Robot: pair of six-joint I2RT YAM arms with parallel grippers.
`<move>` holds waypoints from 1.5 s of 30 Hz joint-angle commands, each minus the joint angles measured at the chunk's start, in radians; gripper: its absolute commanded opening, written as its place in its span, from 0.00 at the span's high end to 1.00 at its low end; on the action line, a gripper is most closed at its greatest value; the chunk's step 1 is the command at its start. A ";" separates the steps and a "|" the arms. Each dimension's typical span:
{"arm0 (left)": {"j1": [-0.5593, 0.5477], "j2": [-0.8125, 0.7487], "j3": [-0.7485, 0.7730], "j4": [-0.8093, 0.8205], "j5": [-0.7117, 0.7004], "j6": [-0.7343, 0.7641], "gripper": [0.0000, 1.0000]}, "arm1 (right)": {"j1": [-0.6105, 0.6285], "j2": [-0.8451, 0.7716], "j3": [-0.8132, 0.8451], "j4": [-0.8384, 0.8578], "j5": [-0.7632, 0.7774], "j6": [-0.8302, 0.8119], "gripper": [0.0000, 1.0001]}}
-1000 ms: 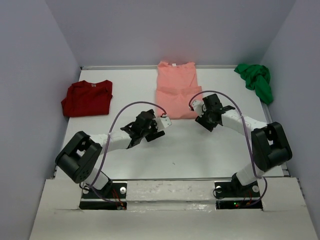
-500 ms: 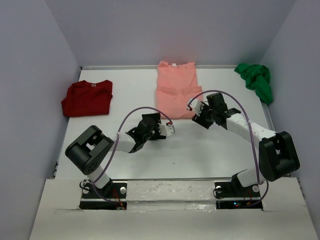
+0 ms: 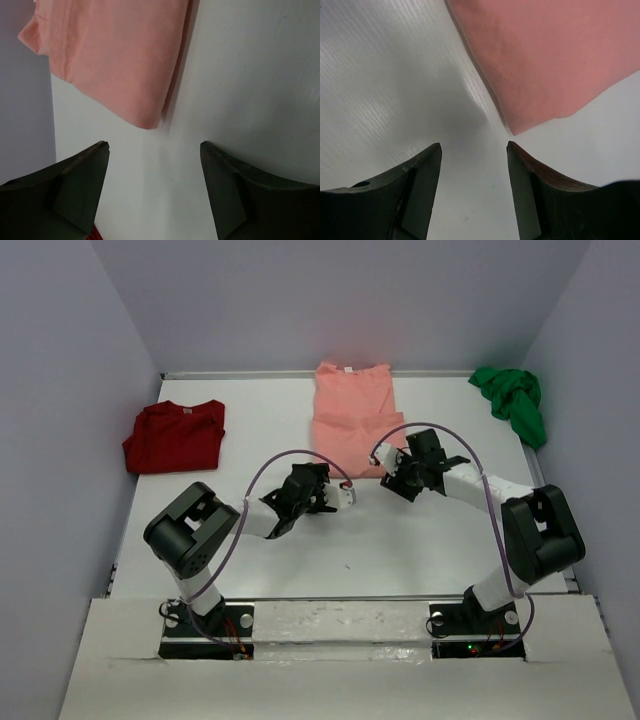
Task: Fold and stack the t-shirts
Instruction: Fold the tshirt
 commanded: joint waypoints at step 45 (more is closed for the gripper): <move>0.051 0.018 0.238 -0.370 0.146 -0.061 0.83 | -0.005 0.048 0.087 -0.013 -0.007 0.006 0.39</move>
